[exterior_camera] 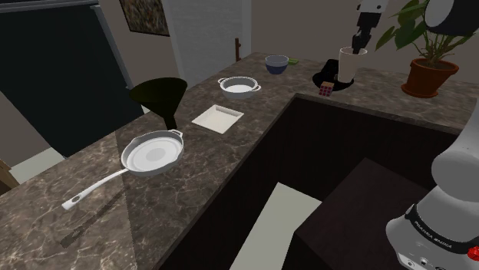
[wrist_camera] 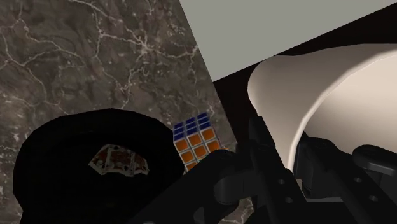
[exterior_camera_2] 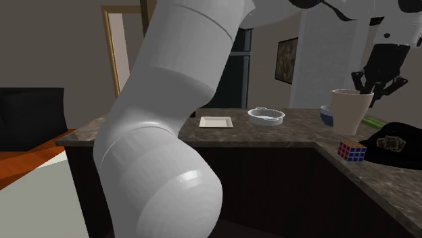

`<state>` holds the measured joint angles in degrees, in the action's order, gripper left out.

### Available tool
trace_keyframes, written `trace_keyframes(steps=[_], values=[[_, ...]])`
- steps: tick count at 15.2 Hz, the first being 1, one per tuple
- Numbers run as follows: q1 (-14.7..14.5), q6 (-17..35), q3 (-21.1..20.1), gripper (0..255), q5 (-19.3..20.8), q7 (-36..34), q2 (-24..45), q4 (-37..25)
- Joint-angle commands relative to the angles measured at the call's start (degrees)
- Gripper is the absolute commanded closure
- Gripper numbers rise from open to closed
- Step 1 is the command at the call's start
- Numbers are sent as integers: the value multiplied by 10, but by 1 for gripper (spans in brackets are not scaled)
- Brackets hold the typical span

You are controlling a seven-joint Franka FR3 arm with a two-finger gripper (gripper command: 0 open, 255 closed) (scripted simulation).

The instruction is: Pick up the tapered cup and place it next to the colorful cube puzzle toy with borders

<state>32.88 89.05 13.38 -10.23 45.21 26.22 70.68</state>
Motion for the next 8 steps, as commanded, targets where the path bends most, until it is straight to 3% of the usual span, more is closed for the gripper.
trace_keyframes(steps=[1, 4, 8], values=[[23, -20, 3, 255, -8, 19, 45, -63], [62, -63, 4, 255, -20, 42, 120, -178], [56, -24, 5, 255, -18, 46, 107, -126]])
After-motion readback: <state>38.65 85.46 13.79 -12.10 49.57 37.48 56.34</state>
